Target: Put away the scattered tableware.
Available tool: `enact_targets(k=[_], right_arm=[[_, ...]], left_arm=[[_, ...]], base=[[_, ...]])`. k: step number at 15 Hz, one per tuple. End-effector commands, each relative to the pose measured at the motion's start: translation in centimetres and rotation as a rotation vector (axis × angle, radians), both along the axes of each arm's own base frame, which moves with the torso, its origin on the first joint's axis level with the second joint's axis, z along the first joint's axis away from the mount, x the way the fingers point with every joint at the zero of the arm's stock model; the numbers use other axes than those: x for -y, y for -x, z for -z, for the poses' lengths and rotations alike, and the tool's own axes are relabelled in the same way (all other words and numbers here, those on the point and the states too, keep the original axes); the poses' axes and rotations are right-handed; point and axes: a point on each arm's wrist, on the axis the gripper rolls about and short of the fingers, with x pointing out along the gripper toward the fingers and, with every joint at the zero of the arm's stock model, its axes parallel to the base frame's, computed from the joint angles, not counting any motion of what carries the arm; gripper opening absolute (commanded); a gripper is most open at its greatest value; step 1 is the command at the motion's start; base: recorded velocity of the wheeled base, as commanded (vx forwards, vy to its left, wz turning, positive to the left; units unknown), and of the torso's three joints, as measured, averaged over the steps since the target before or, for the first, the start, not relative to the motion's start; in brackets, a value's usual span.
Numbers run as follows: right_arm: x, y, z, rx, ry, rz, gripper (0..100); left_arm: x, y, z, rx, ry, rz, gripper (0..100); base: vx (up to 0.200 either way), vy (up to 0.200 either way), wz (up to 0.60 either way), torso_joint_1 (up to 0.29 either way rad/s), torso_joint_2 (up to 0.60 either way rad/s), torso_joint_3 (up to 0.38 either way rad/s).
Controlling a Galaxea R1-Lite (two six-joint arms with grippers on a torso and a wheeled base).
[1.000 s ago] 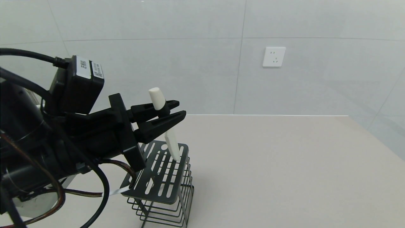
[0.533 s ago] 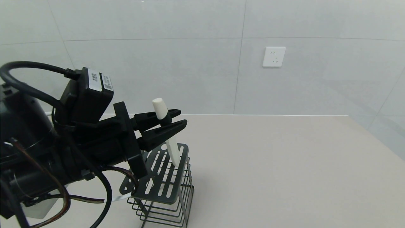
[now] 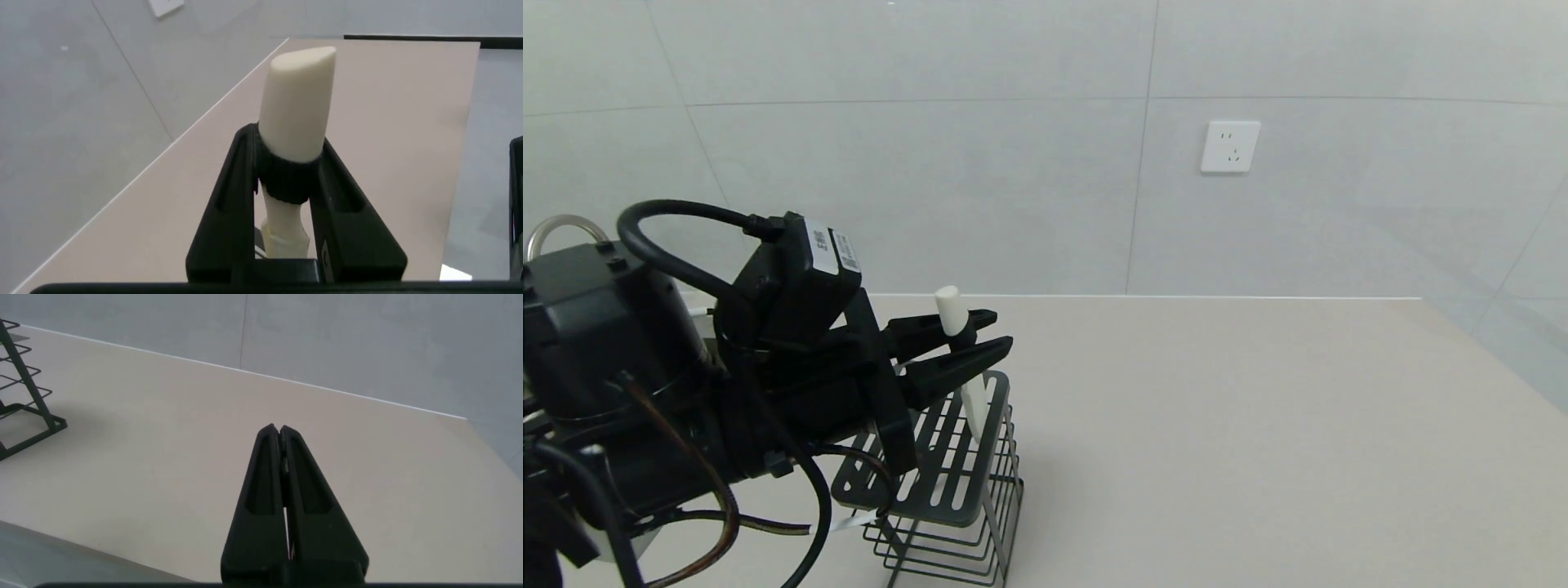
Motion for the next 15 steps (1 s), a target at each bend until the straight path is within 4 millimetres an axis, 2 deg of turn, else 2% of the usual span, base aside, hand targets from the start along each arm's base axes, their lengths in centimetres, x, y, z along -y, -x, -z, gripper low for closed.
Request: enact_targets(k=[1, 5, 9, 15], right_arm=[[0.0, 0.0, 0.0, 0.0, 0.0, -0.001, 0], [0.0, 0.0, 0.0, 0.0, 0.0, -0.001, 0], [0.0, 0.0, 0.0, 0.0, 0.002, -0.001, 0], [0.0, 0.0, 0.0, 0.0, 0.002, -0.001, 0]], left_arm=[[0.1, -0.1, 0.5, -0.015, -0.011, 0.0, 0], [0.1, -0.1, 0.6, -0.021, -0.014, 0.0, 0], [-0.2, 0.2, 2.2, -0.069, -0.049, -0.002, 0], [-0.1, 0.1, 2.5, -0.086, -0.055, -0.004, 0]], base=[[0.0, 0.0, 0.0, 0.0, 0.0, 0.0], [0.0, 0.0, 0.0, 0.0, 0.0, 0.0], [0.0, 0.0, 0.0, 0.0, 0.0, 0.0], [0.0, 0.0, 0.0, 0.0, 0.0, 0.0]])
